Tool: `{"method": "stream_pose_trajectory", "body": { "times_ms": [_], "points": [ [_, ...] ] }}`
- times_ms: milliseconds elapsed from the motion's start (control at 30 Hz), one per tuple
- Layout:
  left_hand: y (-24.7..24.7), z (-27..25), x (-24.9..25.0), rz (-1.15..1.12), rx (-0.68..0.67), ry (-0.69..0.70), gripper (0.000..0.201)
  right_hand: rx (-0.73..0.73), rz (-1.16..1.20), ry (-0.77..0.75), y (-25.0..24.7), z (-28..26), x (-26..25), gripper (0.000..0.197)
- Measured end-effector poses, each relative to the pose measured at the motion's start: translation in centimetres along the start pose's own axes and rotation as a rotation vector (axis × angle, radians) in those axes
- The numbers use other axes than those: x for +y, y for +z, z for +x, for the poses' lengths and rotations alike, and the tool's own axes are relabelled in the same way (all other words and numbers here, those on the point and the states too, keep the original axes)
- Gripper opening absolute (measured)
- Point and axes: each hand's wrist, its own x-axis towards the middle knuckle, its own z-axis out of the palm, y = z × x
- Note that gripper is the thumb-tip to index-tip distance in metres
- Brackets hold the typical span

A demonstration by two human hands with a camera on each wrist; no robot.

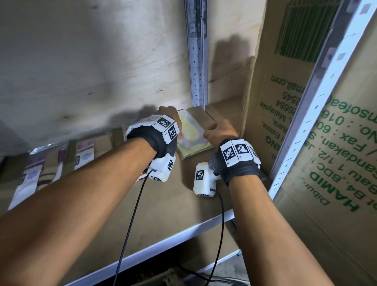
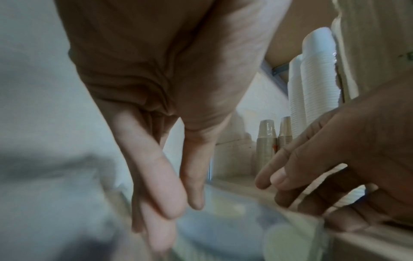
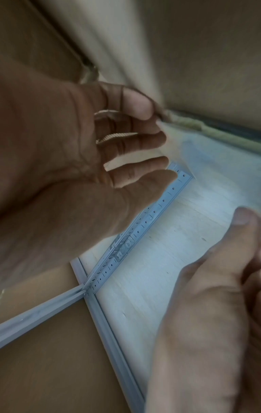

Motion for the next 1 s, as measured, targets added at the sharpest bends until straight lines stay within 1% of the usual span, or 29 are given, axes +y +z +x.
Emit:
{"method": "stream_pose_trajectory", "body": {
  "times_ms": [67, 133, 200, 267, 300, 367, 467, 533, 600, 700, 800, 900, 1000],
  "points": [
    [-1.8, -0.4, -0.2, -0.012, 0.038, 0.043, 0.035, 0.0, 0.011, -0.014, -0.3, -0.2, -0.4, 0.022],
    [-4.4, -1.0, -1.1, -0.09, 0.07, 0.044, 0.029, -0.004, 0.034, -0.033, -0.5, -0.7, -0.9, 0.019],
    [-7.1, -2.3, -2.6, -0.216, 0.056, 0.028, 0.031, -0.003, 0.056, -0.048, -0.4, -1.4, -1.6, 0.017],
    [-8.9, -4.1, -4.9, -0.402, 0.034, -0.003, 0.028, -0.001, 0.069, -0.076, 0.0, -2.5, -2.4, 0.016],
    [-9.5, -5.3, -6.4, -0.49, 0.026, -0.025, 0.025, 0.001, 0.075, -0.092, 0.2, -3.2, -2.9, 0.015],
    [-10.0, -8.1, -10.0, -0.615, 0.061, -0.052, 0.022, 0.0, 0.08, -0.136, 0.9, -4.8, -3.9, 0.014],
    [-9.1, -12.1, -16.4, -0.765, 0.146, -0.09, 0.013, -0.012, 0.123, -0.223, 2.3, -7.7, -5.4, 0.012],
    [-8.2, -14.7, -20.6, -0.867, 0.173, -0.113, 0.006, -0.052, 0.145, -0.283, 3.5, -10.1, -6.6, 0.013],
    [-7.5, -17.6, -24.9, -0.966, 0.193, -0.147, 0.002, -0.117, 0.178, -0.34, 5.5, -12.7, -8.0, 0.009],
    [-6.2, -20.2, -29.3, -1.074, 0.24, -0.181, 0.004, -0.188, 0.168, -0.405, 8.4, -15.4, -9.0, 0.007],
    [-5.7, -22.3, -33.7, -1.104, 0.326, -0.23, 0.008, -0.315, 0.132, -0.442, 12.4, -18.1, -10.5, 0.004],
    [-5.9, -23.4, -37.2, -1.119, 0.396, -0.282, 0.013, -0.409, 0.004, -0.492, 17.1, -19.7, -12.3, 0.008],
    [-6.6, -24.0, -40.3, -1.137, 0.452, -0.316, 0.022, -0.501, 0.017, -0.477, 22.1, -20.5, -14.8, 0.007]
  ]
}}
